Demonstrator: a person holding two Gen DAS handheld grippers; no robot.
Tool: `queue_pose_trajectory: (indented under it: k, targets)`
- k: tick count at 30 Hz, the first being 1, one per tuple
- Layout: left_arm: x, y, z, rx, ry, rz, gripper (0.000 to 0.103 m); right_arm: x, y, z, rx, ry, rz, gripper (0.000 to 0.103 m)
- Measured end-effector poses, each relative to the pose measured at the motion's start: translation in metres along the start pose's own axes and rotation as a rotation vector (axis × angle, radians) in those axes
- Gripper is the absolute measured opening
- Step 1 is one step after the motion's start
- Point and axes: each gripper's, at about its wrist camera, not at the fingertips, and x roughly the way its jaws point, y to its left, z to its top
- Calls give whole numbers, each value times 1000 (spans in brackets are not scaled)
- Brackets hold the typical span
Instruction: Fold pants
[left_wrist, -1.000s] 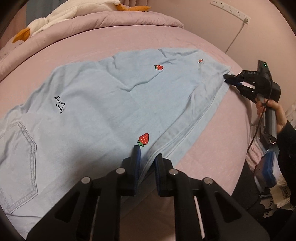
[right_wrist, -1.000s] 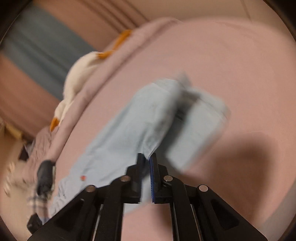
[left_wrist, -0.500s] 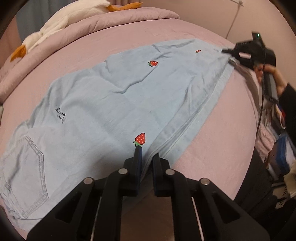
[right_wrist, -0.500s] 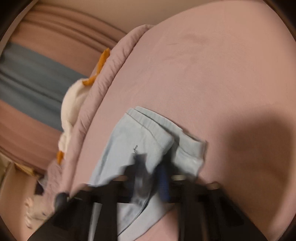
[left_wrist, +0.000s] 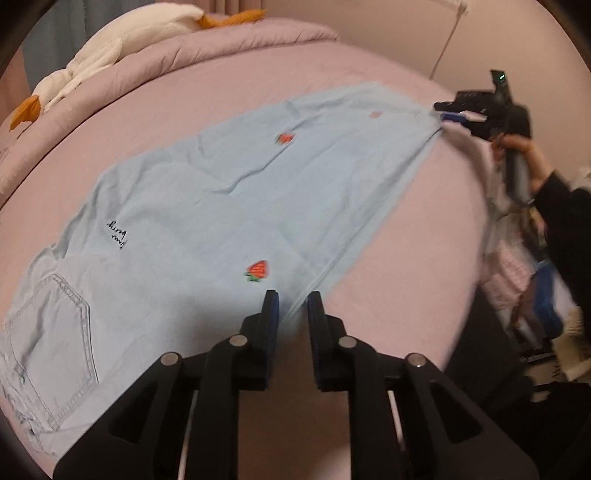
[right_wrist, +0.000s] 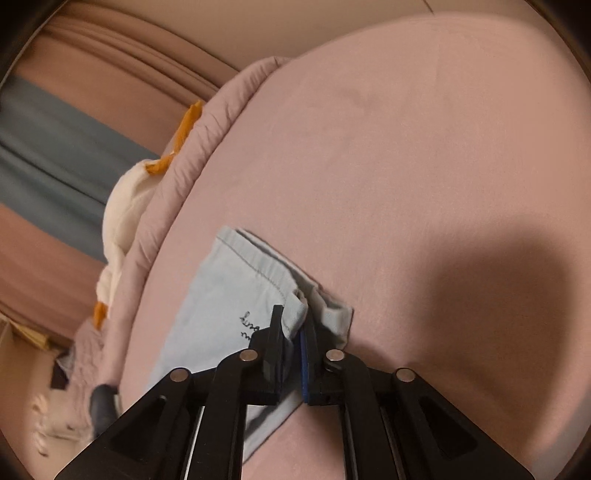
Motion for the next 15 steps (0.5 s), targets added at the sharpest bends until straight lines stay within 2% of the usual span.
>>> queue_pose_trajectory:
  k: [1, 2, 3, 5, 7, 9, 10, 13, 15]
  targets:
    - [-7, 0, 1, -12, -25, -38, 16, -14, 10, 2, -67, -55, -68, 28]
    - [-12, 0, 3, -17, -44, -53, 16, -25, 17, 1, -108, -90, -98, 35]
    - [-15, 1, 5, -21, -64, -53, 19, -34, 29, -1, -164, -130, -118, 40]
    - [-13, 4, 13, -35, -79, -8, 24, -47, 53, -10, -288, -132, -80, 40]
    - [0, 15, 21, -103, -66, 10, 24, -43, 87, -28, -424, -42, 9, 40]
    - [14, 24, 23, -161, -50, 6, 24, -30, 124, -57, -556, 84, 120, 40]
    - [21, 26, 22, -174, -32, 10, 24, -23, 138, -72, -611, 128, 141, 36]
    - [41, 22, 6, -162, 80, -5, 23, 1, 167, -109, -780, 246, 103, 27]
    - [33, 18, -6, -130, 66, -32, 26, 14, 166, -129, -860, 386, 53, 26]
